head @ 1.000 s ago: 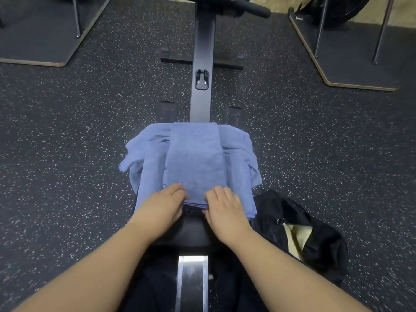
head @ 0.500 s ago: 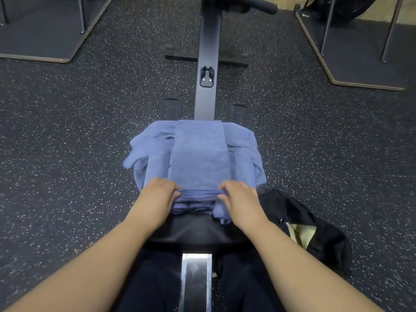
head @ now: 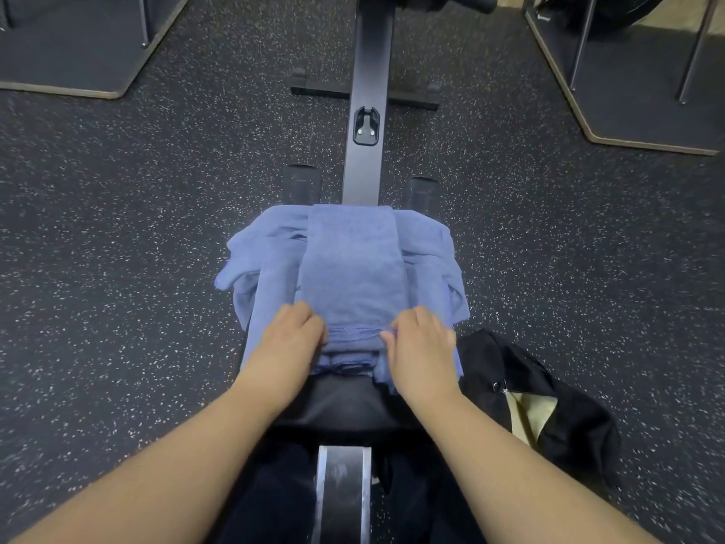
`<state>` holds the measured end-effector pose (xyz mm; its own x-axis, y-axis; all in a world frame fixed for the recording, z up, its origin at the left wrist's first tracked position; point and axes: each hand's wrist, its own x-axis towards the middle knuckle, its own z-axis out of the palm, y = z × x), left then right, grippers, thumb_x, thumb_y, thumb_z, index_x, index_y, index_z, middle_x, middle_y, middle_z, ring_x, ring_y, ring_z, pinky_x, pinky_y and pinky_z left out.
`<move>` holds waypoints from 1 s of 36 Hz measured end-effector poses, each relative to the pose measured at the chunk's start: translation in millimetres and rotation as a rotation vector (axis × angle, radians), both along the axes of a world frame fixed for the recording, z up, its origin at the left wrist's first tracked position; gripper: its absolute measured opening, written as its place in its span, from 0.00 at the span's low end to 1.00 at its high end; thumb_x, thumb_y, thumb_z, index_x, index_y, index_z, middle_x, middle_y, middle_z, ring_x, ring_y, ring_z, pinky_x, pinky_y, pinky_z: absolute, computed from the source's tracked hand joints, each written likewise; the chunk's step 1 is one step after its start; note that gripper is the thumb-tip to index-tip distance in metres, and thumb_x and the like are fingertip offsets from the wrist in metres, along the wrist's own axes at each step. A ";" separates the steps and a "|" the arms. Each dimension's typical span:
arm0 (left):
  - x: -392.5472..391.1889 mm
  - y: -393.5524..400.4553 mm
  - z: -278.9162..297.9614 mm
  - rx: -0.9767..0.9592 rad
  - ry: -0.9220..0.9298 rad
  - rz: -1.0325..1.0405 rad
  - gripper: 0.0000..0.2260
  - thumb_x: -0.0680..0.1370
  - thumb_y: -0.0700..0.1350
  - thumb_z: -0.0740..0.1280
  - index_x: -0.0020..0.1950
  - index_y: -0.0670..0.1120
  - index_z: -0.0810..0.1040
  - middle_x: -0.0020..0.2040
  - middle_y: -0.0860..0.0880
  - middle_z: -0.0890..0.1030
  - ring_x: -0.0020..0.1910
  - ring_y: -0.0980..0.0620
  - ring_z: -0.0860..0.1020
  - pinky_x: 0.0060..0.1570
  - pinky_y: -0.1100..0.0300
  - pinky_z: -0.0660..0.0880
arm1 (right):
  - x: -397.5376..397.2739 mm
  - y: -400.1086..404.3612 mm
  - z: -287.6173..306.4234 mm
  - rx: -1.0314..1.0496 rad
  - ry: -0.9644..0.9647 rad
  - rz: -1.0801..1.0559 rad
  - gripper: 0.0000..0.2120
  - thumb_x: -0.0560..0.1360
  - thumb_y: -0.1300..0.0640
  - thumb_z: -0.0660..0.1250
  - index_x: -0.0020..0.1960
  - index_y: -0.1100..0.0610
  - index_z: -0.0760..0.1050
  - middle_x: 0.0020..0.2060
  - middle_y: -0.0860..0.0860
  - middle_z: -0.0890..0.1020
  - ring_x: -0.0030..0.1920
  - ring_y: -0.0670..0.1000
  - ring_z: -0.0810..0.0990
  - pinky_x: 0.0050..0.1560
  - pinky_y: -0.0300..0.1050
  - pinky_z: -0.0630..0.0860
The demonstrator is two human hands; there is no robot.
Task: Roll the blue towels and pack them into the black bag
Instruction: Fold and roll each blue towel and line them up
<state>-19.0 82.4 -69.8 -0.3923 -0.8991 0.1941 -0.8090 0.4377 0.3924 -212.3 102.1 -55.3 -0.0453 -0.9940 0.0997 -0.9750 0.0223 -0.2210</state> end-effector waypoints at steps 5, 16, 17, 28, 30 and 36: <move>-1.9 1.9 -5.2 0.001 0.001 0.008 0.10 0.69 0.45 0.57 0.42 0.43 0.75 0.40 0.43 0.74 0.39 0.42 0.72 0.43 0.54 0.66 | -1.6 -4.0 -1.0 -0.187 0.091 0.073 0.17 0.59 0.62 0.79 0.36 0.54 0.71 0.35 0.51 0.73 0.37 0.53 0.69 0.37 0.45 0.59; -5.3 0.9 -16.0 -0.107 -0.177 0.033 0.10 0.70 0.46 0.57 0.42 0.43 0.75 0.40 0.43 0.73 0.38 0.41 0.72 0.35 0.48 0.74 | 6.8 2.1 -15.5 -0.169 -0.071 0.193 0.10 0.58 0.69 0.65 0.37 0.58 0.71 0.37 0.55 0.74 0.36 0.57 0.74 0.34 0.46 0.67; -6.4 0.8 -17.7 -0.137 -0.183 0.047 0.09 0.70 0.45 0.57 0.42 0.43 0.75 0.40 0.42 0.74 0.38 0.42 0.71 0.34 0.49 0.73 | 8.0 2.5 -16.2 -0.181 -0.049 0.178 0.11 0.57 0.69 0.66 0.37 0.58 0.71 0.37 0.54 0.74 0.36 0.57 0.74 0.35 0.45 0.66; -2.1 -2.6 -15.2 -0.171 -0.182 0.018 0.05 0.75 0.44 0.56 0.49 0.48 0.69 0.43 0.47 0.74 0.41 0.44 0.70 0.38 0.53 0.59 | 9.7 4.4 -27.7 -0.270 0.115 0.124 0.11 0.62 0.64 0.65 0.43 0.57 0.72 0.39 0.53 0.74 0.39 0.55 0.71 0.37 0.45 0.68; -0.8 -3.2 -11.3 -0.156 -0.168 0.016 0.07 0.75 0.44 0.57 0.52 0.49 0.69 0.44 0.48 0.75 0.43 0.46 0.69 0.39 0.54 0.59 | 8.5 3.3 -26.3 -0.266 0.111 0.133 0.09 0.64 0.64 0.62 0.43 0.57 0.73 0.39 0.53 0.75 0.38 0.55 0.73 0.38 0.45 0.66; -0.2 -2.1 0.3 -0.084 -0.173 -0.008 0.14 0.71 0.44 0.57 0.55 0.53 0.69 0.40 0.48 0.71 0.40 0.44 0.71 0.37 0.53 0.69 | 6.0 0.5 -23.2 -0.207 0.063 0.137 0.15 0.59 0.66 0.75 0.43 0.57 0.76 0.39 0.53 0.77 0.38 0.56 0.74 0.41 0.47 0.63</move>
<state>-19.2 80.3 -69.5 -0.4339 -0.8791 0.1975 -0.8574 0.4702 0.2091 -206.4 102.5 -78.5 0.1015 -0.9484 0.3003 -0.9778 -0.1507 -0.1457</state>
